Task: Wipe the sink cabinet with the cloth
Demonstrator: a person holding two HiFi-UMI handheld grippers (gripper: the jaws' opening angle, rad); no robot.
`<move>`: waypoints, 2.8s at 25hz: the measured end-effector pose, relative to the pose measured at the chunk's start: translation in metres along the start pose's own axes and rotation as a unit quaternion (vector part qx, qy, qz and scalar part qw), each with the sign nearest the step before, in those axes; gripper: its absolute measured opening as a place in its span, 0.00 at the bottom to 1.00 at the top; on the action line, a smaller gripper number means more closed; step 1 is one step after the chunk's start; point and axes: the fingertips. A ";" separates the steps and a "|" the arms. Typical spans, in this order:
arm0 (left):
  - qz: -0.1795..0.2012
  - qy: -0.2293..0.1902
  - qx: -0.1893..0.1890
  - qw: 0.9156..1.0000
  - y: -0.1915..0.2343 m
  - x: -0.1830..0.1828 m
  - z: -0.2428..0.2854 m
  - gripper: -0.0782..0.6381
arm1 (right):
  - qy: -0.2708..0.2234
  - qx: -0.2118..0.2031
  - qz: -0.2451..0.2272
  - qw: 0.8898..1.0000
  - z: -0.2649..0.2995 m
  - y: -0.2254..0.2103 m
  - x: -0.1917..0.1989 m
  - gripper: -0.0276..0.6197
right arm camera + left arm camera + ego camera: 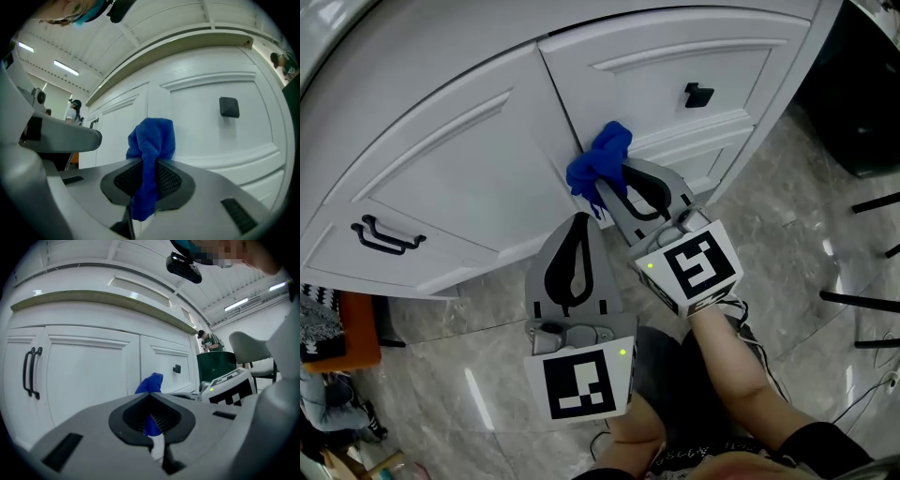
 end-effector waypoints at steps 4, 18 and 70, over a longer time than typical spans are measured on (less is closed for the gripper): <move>0.005 0.003 0.000 1.000 -0.002 0.001 0.000 0.12 | -0.010 0.004 -0.005 1.000 0.001 0.001 -0.001 0.16; 0.019 -0.001 0.011 1.000 -0.022 -0.008 0.001 0.12 | -0.004 0.002 -0.018 1.000 0.001 -0.001 -0.001 0.16; 0.012 0.028 0.064 0.997 -0.048 0.015 0.028 0.12 | -0.038 0.021 -0.061 0.997 -0.018 -0.033 -0.008 0.16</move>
Point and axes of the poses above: the fingertips, and each gripper's own axes: z forward along the fingers, y to its left, x out of its underside, and after that the axes turned 2 degrees about z, right-handed
